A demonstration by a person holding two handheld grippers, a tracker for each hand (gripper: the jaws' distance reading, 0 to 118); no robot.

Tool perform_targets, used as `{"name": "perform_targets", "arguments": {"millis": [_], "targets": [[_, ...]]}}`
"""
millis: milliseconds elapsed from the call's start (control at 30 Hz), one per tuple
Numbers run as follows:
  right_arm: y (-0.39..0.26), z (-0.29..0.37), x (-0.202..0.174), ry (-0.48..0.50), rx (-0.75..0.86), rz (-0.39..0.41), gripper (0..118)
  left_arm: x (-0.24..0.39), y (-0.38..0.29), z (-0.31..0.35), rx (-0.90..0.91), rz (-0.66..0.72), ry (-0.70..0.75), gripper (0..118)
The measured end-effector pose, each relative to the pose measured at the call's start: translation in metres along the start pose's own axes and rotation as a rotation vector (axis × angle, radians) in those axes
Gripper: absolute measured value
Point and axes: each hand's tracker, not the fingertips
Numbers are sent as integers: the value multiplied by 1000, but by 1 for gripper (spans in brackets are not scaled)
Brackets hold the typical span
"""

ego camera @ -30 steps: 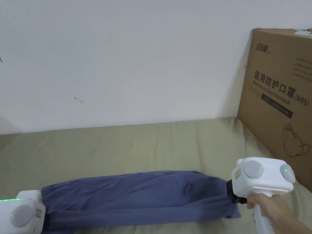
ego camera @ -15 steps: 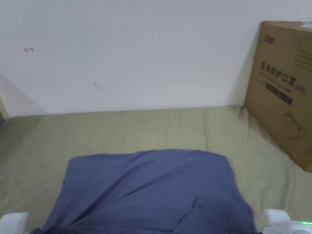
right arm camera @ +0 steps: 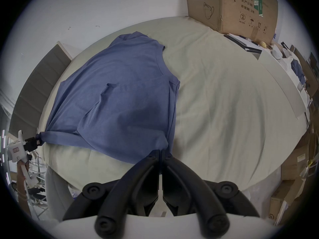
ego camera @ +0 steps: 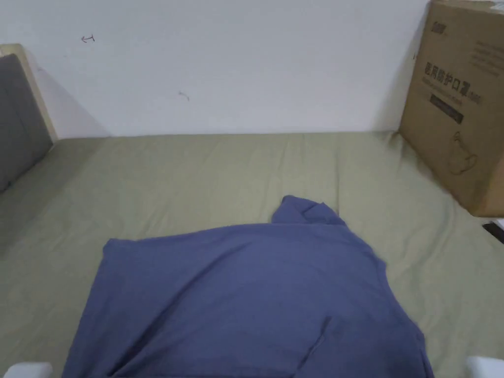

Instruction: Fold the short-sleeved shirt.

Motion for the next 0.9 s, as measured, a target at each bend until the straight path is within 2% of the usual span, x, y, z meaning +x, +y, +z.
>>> {"name": "perform_targets", "arguments": {"millis": [67, 100, 167, 200, 233, 267, 300, 333, 400, 533, 567, 600, 633, 700, 733, 800, 833, 900], "targets": [[-7, 5, -1, 13, -2, 0, 3, 1, -12, 5, 24, 24, 6, 7], [-9, 6, -2, 13, 6, 9, 3, 1, -15, 5, 28, 32, 3, 17], [-9, 4, -3, 0, 40, 54, 4, -1, -20, 3, 9, 47, 25, 75], [-10, 5, -4, 4, 54, 56, 13, -3, -23, 3, -11, 55, 40, 96], [-11, 7, -5, 11, 55, 54, 47, -7, -27, 6, -14, 70, 35, 103], [-10, 9, -5, 15, 57, 52, 84, -10, -32, 12, 6, 117, 1, 103], [-12, 12, -6, 20, 61, 57, 105, -11, -37, 20, 41, 154, -34, 103], [-16, 16, -7, 30, 76, 75, 112, -15, -42, 27, 62, 197, -61, 103], [-23, 29, -13, 32, 135, 92, 113, -21, -52, 41, 60, 250, -85, 103], [-42, 48, -29, 28, 172, 129, 110, -17, -75, 72, 131, 289, -121, 102], [-48, 53, -34, 37, 184, 152, 105, -12, -81, 77, 138, 281, -123, 101], [-54, 58, -39, 34, 194, 176, 95, -7, -86, 82, 154, 273, -105, 96], [-59, 62, -44, 14, 215, 196, 66, -3, -88, 86, 170, 255, -81, 73], [-69, 67, -50, -6, 237, 190, 18, 5, -92, 85, 177, 188, -44, 2], [-72, 69, -50, 9, 236, 180, 8, 8, -94, 83, 186, 175, -8, 0], [-76, 71, -48, 86, 217, 123, 0, 8, -91, 78, 143, 159, -39, 0], [-78, 71, -47, 86, 216, 105, 0, 9, -91, 78, 152, 164, -45, 0], [-82, 68, -48, 59, 221, 118, 0, 10, -85, 73, 169, 177, -49, 0]]}}
